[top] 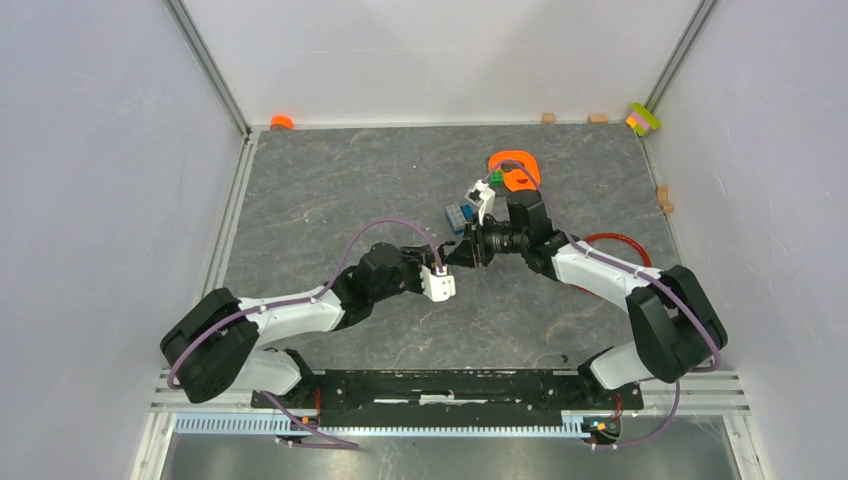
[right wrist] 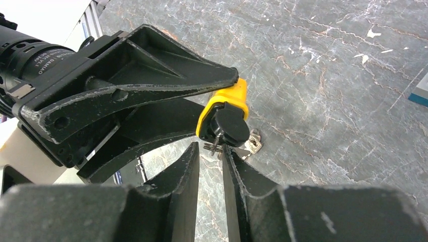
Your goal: Unlock with the key
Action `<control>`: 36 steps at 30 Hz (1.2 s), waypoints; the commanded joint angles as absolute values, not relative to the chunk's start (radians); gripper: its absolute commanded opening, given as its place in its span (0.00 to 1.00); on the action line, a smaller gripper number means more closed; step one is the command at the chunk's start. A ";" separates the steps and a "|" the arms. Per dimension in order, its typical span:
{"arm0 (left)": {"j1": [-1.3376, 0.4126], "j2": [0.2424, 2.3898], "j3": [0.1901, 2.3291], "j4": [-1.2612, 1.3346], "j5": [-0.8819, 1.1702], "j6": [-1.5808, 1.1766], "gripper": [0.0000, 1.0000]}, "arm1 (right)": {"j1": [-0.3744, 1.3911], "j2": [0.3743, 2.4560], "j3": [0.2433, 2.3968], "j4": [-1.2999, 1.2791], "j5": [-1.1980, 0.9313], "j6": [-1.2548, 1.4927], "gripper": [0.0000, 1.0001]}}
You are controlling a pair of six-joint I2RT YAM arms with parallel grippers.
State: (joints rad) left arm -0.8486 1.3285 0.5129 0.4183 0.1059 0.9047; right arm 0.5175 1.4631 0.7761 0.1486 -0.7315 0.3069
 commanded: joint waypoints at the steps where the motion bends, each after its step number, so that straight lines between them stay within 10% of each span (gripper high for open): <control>1: -0.846 1.304 0.564 0.476 0.105 0.874 0.02 | 0.528 1.476 0.790 0.204 -0.756 0.317 0.27; 8: -0.847 1.309 0.574 0.469 0.095 0.868 0.02 | 0.538 1.493 0.788 0.221 -0.750 0.337 0.00; 36: -0.850 1.269 0.576 0.423 0.103 0.914 0.02 | 0.571 1.498 0.755 0.315 -0.695 0.396 0.09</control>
State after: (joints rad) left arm -0.8410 1.3151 0.5259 0.3309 0.0719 0.8749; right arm 0.5545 1.5211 0.7490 0.2775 -0.6975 0.3969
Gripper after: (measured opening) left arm 0.495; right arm 0.066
